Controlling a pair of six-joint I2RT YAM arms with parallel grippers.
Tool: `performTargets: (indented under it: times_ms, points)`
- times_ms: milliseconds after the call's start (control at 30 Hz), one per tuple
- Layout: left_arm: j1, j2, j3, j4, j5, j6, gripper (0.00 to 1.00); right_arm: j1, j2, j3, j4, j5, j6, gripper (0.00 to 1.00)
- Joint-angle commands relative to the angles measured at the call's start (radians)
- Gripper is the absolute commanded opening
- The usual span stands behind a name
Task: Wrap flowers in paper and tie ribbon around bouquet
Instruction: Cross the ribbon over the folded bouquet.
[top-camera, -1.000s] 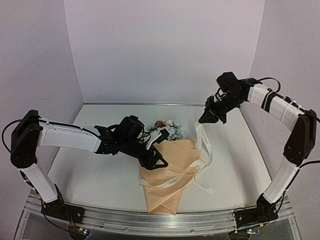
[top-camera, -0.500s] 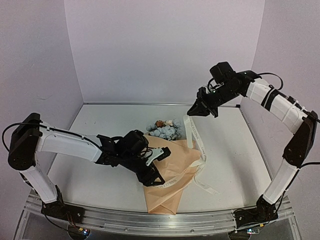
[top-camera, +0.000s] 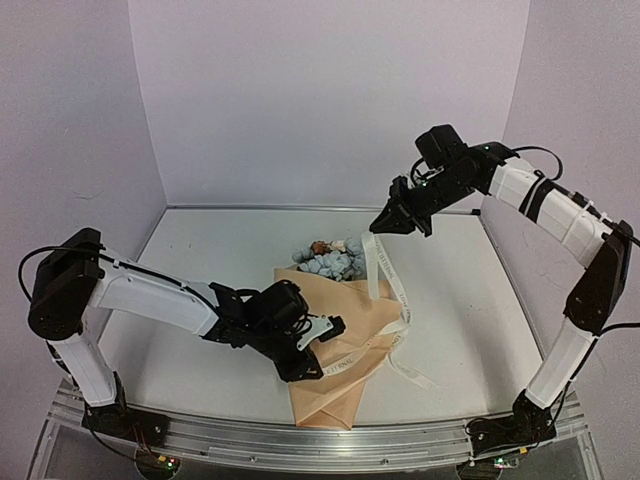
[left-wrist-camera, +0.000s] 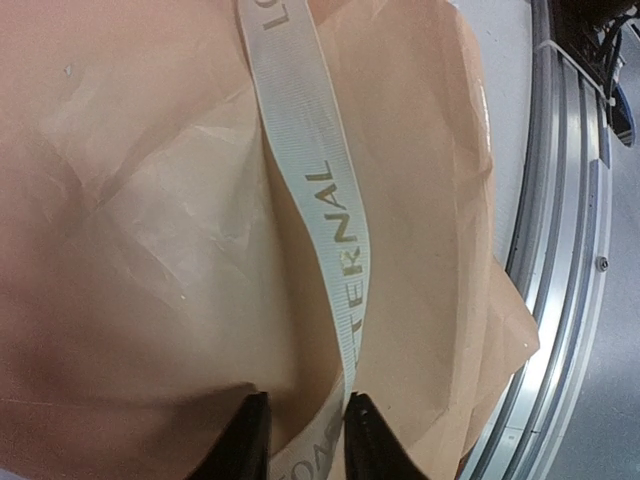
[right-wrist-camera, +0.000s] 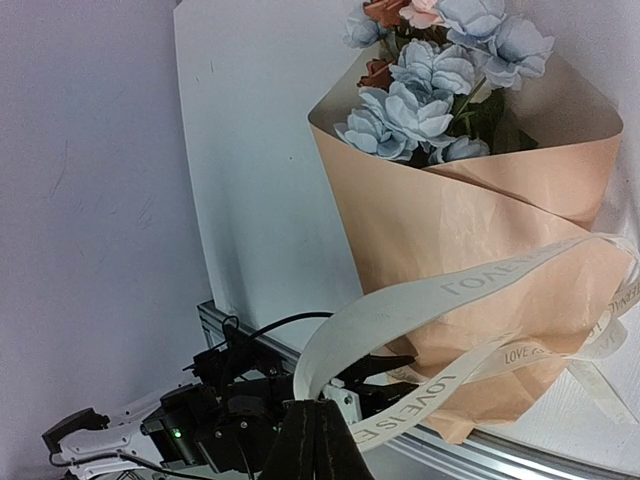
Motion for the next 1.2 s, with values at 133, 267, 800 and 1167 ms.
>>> performTargets:
  times_ms: [133, 267, 800, 1167]
  points:
    - [0.017, -0.057, 0.002, 0.083, -0.144, -0.038, 0.00, 0.009, -0.024, -0.059, 0.098, -0.051, 0.014, 0.00]
    - [0.080, -0.082, -0.019, 0.146, -0.105, -0.075, 0.00, 0.012, -0.024, -0.096, 0.196, -0.112, 0.039, 0.00]
    - [0.237, -0.048, -0.005, 0.284, 0.091, -0.166, 0.00, 0.162, -0.093, -0.387, 0.415, -0.150, 0.028, 0.00]
    - [0.256, -0.102, -0.031, 0.292, 0.091, -0.206, 0.00, 0.266, -0.007, -0.499, 0.439, 0.030, -0.075, 0.00]
